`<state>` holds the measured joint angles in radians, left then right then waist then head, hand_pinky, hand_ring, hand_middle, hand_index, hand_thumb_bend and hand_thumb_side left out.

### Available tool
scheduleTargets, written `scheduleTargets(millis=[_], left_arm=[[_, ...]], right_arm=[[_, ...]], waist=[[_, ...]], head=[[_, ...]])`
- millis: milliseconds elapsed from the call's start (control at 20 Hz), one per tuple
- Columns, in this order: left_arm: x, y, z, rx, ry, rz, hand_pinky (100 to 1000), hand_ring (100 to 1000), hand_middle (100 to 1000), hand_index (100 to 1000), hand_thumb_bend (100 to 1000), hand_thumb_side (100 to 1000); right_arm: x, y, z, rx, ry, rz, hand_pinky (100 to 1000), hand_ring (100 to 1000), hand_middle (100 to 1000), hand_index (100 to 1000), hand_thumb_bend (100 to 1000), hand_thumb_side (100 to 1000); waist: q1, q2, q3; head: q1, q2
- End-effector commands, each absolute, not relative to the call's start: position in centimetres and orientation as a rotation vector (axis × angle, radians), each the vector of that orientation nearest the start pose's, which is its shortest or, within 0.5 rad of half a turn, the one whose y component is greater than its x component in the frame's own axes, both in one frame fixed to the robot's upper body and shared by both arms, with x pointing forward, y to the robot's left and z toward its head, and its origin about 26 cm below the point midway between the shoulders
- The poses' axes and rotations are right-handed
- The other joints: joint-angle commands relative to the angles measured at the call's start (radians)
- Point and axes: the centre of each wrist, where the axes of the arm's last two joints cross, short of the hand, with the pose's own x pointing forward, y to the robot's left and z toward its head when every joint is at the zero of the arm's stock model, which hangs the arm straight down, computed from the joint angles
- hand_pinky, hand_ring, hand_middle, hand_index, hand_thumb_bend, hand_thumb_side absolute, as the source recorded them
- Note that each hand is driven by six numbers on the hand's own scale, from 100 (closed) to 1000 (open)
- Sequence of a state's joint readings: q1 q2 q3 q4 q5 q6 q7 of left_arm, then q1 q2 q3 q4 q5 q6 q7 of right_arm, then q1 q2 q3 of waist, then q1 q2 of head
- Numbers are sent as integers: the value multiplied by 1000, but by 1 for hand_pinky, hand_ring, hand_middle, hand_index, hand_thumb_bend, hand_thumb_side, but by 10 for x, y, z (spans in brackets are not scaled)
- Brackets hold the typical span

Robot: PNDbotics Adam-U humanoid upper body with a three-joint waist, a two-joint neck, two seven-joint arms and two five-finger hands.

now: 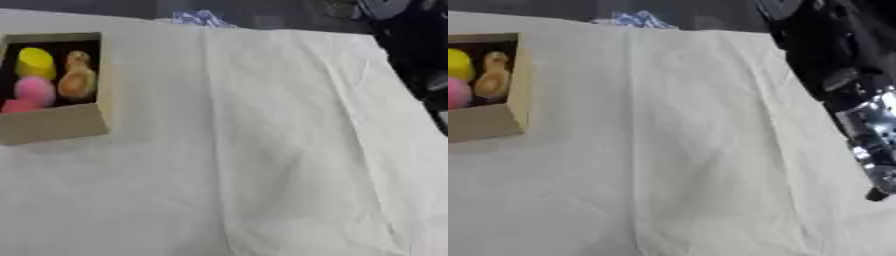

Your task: Pick up objects on the table and place them in the box.

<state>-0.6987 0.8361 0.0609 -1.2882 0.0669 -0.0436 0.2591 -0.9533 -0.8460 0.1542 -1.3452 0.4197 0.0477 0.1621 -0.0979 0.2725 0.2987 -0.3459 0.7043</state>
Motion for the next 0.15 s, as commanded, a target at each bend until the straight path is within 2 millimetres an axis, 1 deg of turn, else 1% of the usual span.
scheduleTargets(millis=[50, 150], left_arm=[[381, 438, 299, 935, -2100, -124, 835, 806, 785, 903, 587, 822], [381, 441, 293, 930, -2088, -98, 836, 807, 786, 904, 586, 823]], right_arm=[[384, -378, 375, -1214, -1873, 826, 895, 873, 777, 869, 100, 648], [383, -396, 368, -1195, -1865, 719, 889, 875, 777, 868, 100, 682]], waist=[[15, -28, -10], [22, -31, -21]], head=[[24, 10], [36, 12]])
